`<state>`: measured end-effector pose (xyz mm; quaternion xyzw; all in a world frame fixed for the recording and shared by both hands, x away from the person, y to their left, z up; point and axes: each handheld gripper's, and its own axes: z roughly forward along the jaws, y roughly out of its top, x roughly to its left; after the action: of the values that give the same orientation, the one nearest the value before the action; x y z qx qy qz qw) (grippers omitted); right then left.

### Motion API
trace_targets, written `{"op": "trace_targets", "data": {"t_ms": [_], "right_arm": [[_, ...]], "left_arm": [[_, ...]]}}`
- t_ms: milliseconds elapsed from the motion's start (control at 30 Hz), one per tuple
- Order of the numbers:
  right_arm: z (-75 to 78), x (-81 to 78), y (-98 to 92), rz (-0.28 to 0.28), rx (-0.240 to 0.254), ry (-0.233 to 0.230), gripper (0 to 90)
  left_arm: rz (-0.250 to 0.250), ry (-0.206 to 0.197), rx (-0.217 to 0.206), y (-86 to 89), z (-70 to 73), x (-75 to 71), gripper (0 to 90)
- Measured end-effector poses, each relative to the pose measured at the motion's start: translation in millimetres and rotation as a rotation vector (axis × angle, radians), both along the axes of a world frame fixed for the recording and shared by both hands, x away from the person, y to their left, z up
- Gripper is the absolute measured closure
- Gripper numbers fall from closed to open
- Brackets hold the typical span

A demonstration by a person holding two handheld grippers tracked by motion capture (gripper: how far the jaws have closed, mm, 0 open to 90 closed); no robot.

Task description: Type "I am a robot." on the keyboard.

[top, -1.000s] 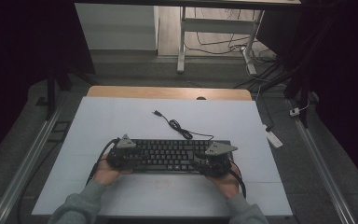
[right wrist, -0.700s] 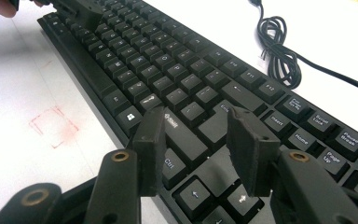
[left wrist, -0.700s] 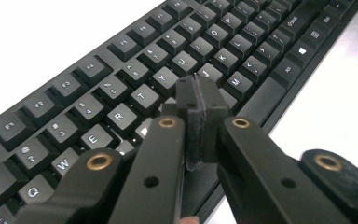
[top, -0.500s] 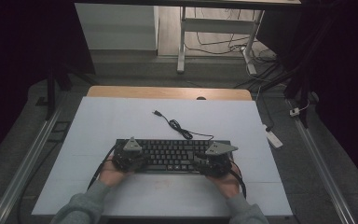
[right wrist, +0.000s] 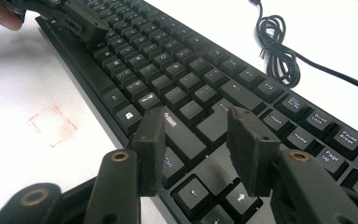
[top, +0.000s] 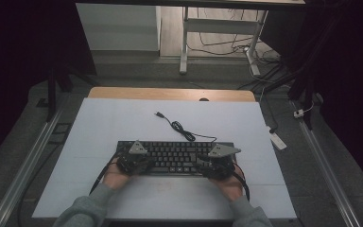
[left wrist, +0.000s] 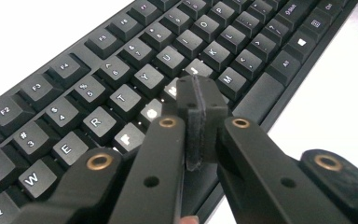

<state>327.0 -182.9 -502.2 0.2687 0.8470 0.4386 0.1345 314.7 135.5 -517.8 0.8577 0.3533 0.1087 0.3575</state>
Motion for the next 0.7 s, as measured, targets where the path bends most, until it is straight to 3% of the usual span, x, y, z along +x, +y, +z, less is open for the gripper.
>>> {"op": "trace_targets", "data": {"t_ms": [400,600,700], "right_arm": [[0.0,-0.1,0.0,-0.002,-0.002,-0.001,57.3],[0.2,-0.2,-0.1,-0.001,0.003,-0.005,57.3],[0.5,-0.3,-0.4,0.0,0.006,-0.006,57.3]], "left_arm": [[0.0,0.009,0.028,-2.7,-4.4,-0.3,88.9],[0.002,-0.011,0.017,-1.4,-2.6,-1.4,88.9],[0.01,-0.031,-0.018,2.7,4.3,-2.8,86.9]]}}
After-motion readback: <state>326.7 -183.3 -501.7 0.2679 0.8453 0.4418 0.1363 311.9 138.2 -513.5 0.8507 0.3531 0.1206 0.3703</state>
